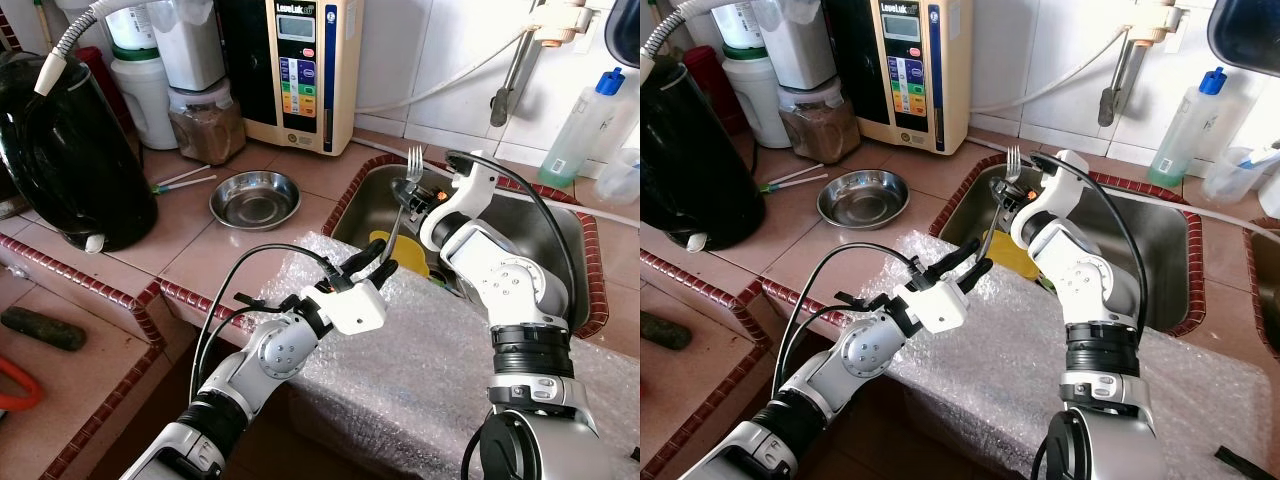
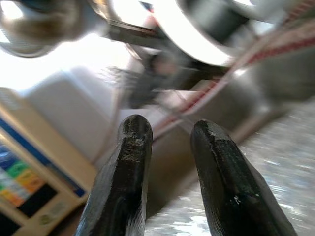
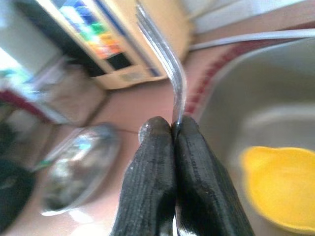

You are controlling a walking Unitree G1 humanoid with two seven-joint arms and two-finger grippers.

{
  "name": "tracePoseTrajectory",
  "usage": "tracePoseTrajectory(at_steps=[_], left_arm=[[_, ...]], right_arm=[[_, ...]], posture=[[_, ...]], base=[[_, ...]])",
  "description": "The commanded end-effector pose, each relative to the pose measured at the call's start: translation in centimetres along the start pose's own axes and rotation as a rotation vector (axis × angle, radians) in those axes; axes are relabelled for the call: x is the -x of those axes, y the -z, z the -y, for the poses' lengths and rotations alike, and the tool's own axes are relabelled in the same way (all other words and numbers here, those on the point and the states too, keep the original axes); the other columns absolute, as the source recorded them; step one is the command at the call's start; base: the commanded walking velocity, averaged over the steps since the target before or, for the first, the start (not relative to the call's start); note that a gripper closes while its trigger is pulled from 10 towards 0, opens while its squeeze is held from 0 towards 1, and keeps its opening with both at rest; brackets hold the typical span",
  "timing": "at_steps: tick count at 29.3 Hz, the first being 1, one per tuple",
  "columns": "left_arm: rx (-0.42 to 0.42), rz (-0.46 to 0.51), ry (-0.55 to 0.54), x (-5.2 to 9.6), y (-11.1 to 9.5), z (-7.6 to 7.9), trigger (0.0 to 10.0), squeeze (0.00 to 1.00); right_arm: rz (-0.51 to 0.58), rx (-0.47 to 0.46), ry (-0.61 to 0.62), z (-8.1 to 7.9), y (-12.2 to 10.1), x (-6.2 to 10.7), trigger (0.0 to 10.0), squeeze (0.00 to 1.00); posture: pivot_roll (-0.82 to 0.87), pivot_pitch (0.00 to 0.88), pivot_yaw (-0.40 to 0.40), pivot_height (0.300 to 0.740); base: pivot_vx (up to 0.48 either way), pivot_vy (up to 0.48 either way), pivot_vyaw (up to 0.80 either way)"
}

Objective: Kitchen organization

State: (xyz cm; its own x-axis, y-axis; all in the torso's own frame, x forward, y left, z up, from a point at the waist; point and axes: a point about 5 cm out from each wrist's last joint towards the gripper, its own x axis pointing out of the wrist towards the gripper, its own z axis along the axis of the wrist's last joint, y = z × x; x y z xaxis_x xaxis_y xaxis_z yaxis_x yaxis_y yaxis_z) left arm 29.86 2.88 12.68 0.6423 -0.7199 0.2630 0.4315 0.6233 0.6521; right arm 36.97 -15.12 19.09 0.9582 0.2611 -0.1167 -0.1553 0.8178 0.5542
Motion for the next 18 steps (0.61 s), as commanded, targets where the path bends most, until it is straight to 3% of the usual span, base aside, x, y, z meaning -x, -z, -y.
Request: tracePoseTrajectory(at_steps=[1,8,11,12,18], left_arm=[[-0.008,0.025,-0.031,-0.3,-0.4,-0.9,10.0,1.0],[0.005,0.023,-0.024,-0.3,-0.3,-0.9,10.0,1.0],[0.046,0.016,-0.005,-0.2,-0.2,-0.7,10.0,1.0],[0.057,0.013,-0.004,-0.2,-0.2,-0.8,10.0,1.0],[0.137,-0.011,-0.004,-0.1,0.0,-1.2,10.0,1.0]], right_arm=[[0.023,0.001,0.032,0.5,-0.4,0.1,0.0,0.0],[0.085,0.044,0.074,1.2,-1.5,0.1,0.0,0.0],[0.103,0.168,0.069,1.1,-1.7,0.0,0.0,0.0],[0.103,0.281,0.065,1.0,-1.6,-0.1,0.0,0.0],[0.114,0.549,0.033,0.9,-0.9,-0.6,0.0,0.0]], posture=[[0.03,0.0,0.036,0.74],[0.03,0.0,0.038,0.74],[0.03,0.0,0.04,0.74],[0.03,0.0,0.04,0.74],[0.04,0.0,0.035,0.74]], base=[[0.0,0.0,0.0],[0.0,0.0,0.0],[0.0,0.0,0.0],[0.0,0.0,0.0],[0.0,0.0,0.0]])
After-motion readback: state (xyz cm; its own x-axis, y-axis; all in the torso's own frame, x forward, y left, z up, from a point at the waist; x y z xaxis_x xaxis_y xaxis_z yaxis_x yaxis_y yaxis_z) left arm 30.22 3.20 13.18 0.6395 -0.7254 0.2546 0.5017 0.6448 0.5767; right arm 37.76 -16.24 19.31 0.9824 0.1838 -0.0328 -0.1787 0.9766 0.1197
